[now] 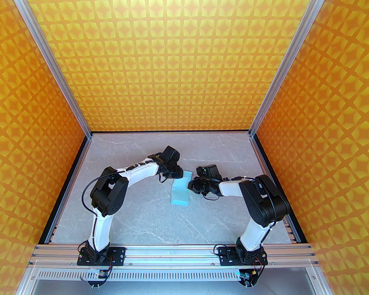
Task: Fold a paper plane with a square sheet of paper (fold left side to right side)
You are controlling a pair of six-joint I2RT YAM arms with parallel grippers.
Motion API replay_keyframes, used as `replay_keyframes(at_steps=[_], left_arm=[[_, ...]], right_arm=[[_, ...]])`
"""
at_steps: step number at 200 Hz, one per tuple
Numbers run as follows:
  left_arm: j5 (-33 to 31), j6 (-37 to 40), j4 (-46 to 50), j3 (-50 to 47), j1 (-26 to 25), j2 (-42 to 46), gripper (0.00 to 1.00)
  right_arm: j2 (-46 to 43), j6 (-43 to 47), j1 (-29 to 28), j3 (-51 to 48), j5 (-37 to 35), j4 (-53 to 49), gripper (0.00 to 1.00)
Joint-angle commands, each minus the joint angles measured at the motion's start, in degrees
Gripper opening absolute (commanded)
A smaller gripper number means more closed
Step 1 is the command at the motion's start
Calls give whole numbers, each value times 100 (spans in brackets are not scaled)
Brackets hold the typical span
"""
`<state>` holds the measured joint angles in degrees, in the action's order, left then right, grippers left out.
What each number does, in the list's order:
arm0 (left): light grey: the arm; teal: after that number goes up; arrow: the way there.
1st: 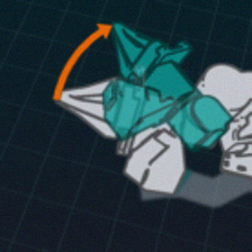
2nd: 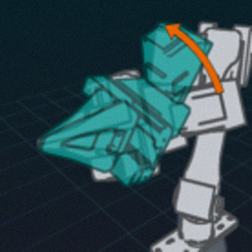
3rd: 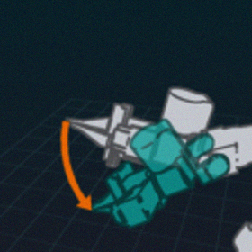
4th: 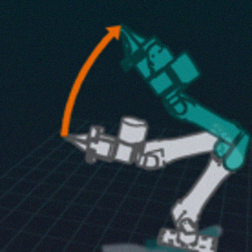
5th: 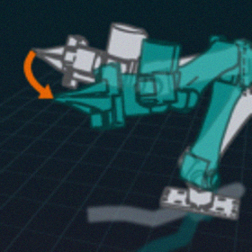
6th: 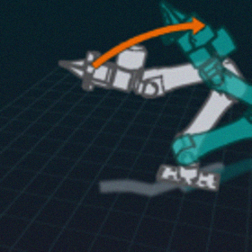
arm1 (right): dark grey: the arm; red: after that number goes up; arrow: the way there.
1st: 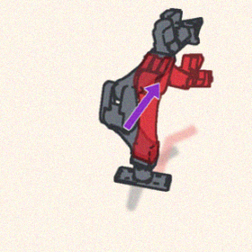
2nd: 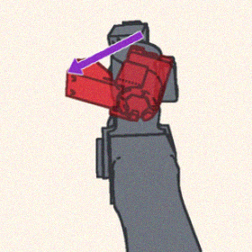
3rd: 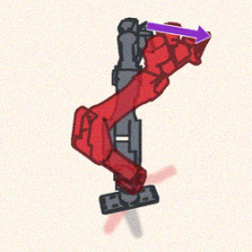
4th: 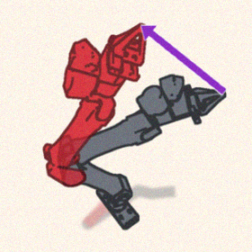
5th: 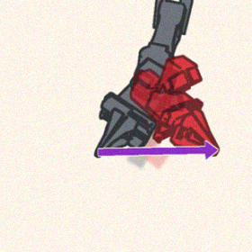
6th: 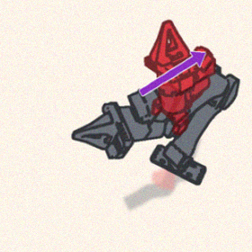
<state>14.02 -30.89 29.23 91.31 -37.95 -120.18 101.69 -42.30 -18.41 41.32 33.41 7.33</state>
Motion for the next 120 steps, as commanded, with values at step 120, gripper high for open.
replay_keyframes(at_steps=[120], left_arm=[[145,190,141,267,260,-842,29]], right_arm=[[325,152,-76,-41,-394,-315,0]])
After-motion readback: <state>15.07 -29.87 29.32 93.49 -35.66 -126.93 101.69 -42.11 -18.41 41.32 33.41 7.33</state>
